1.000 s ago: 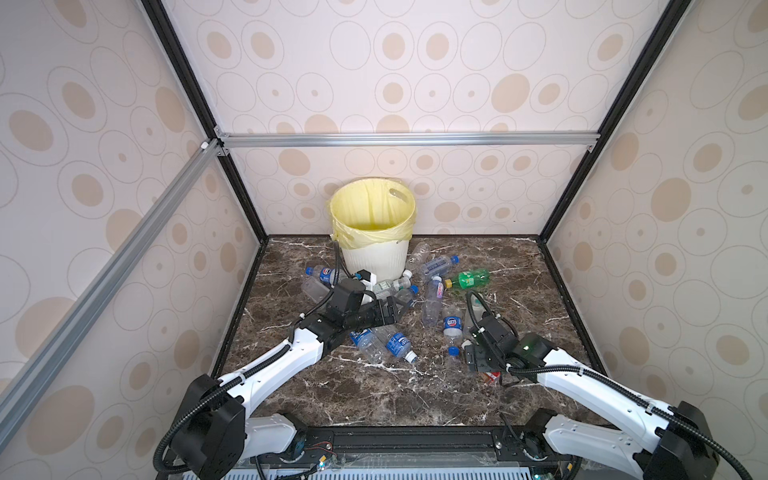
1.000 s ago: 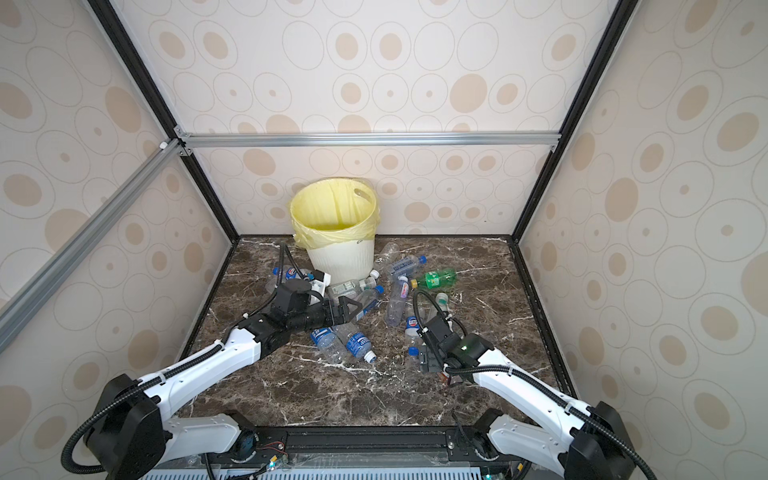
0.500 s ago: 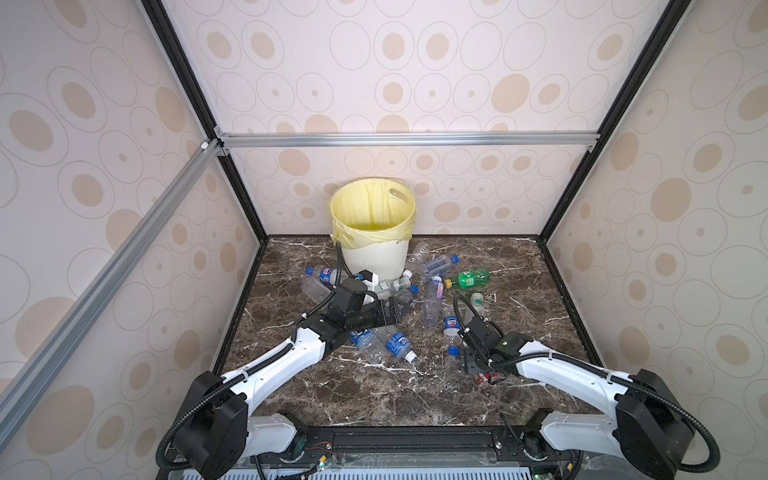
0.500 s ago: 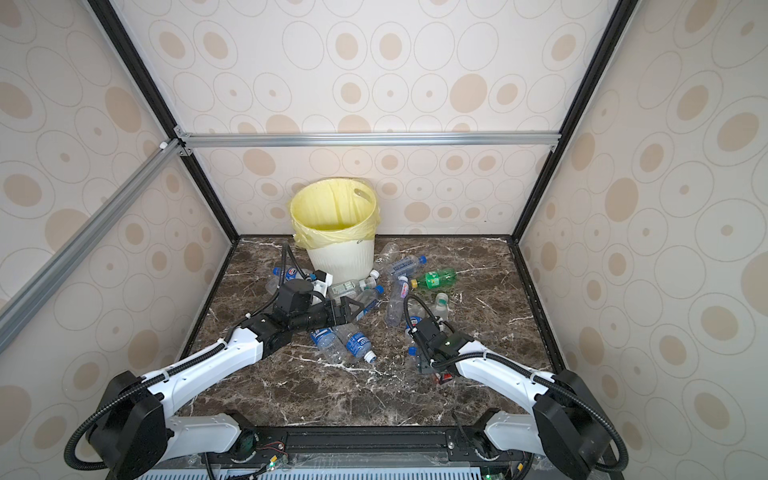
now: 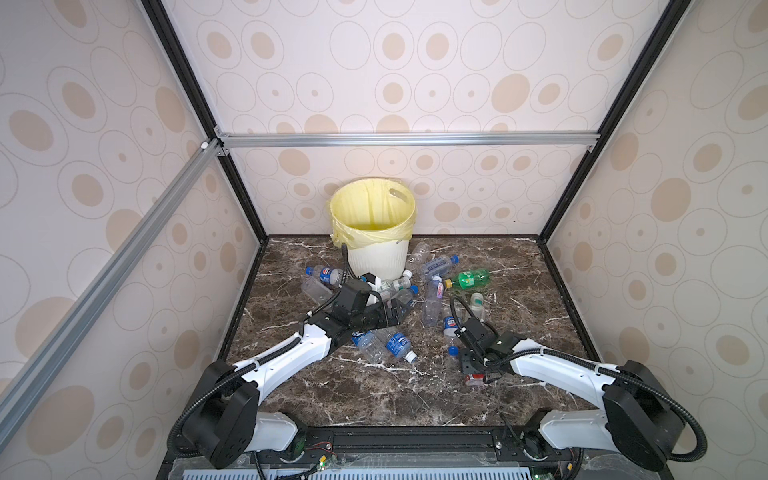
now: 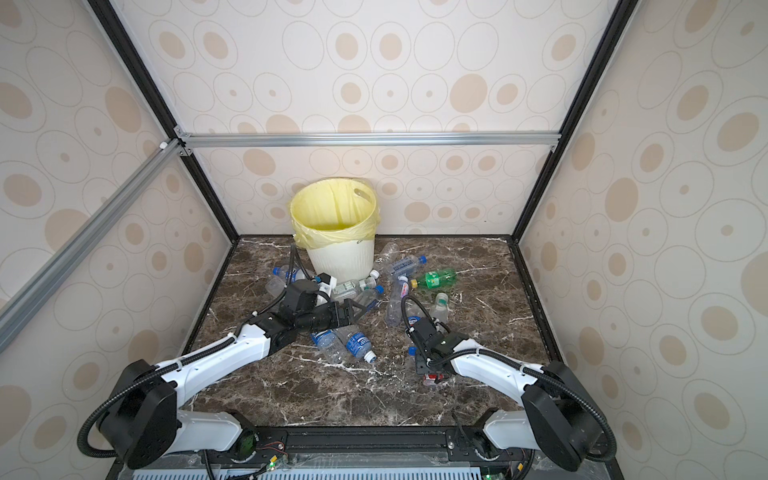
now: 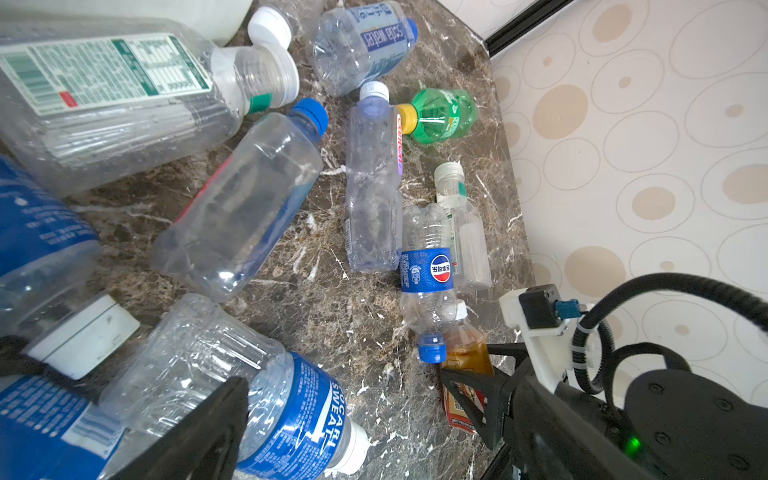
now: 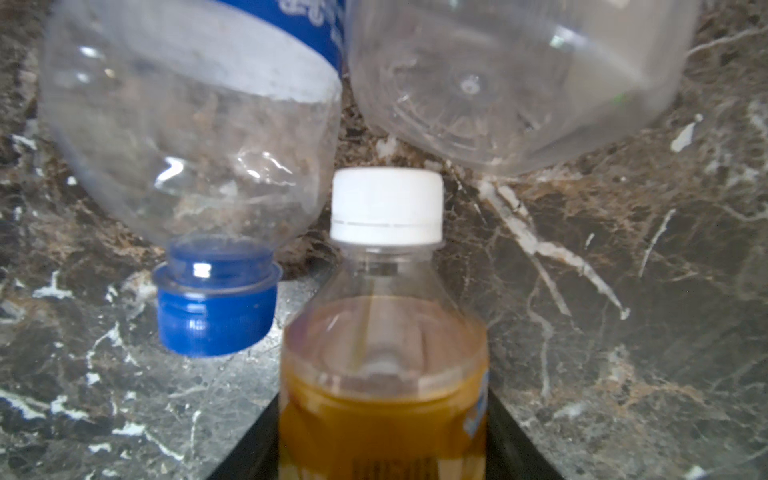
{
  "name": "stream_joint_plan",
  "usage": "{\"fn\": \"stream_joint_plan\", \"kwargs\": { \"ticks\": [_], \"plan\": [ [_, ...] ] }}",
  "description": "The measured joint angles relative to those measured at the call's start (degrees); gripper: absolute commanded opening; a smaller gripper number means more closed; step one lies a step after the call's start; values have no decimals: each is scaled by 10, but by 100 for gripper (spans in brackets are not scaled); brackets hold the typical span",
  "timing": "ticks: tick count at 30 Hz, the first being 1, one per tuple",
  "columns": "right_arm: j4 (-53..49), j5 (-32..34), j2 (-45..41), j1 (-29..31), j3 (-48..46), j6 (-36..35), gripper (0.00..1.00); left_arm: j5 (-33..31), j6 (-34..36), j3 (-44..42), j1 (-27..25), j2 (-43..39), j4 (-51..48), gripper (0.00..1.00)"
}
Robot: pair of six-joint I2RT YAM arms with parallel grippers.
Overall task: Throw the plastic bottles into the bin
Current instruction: 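Close the right gripper around the amber tea bottle, then lift the amber tea bottle up toward the bin with the right gripper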
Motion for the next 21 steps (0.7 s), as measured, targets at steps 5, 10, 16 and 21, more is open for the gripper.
{"fn": "stream_joint_plan", "kwargs": {
  "ticks": [5,10,16,21],
  "plan": [
    [2,-3,9,0,7,0,41,-1,11,13,-3,6,-13,99],
    [-6,-7,10,0,19,-1,39,-12,22,21,-4,5,-27,99],
    [-18,-7,3,0,54,-7,37,-24,36,37,-5,5,-54,99],
    [-30,-5,-3,0,95,-18,37,-34,45,41,-5,-2,-70,99]
  ]
}}
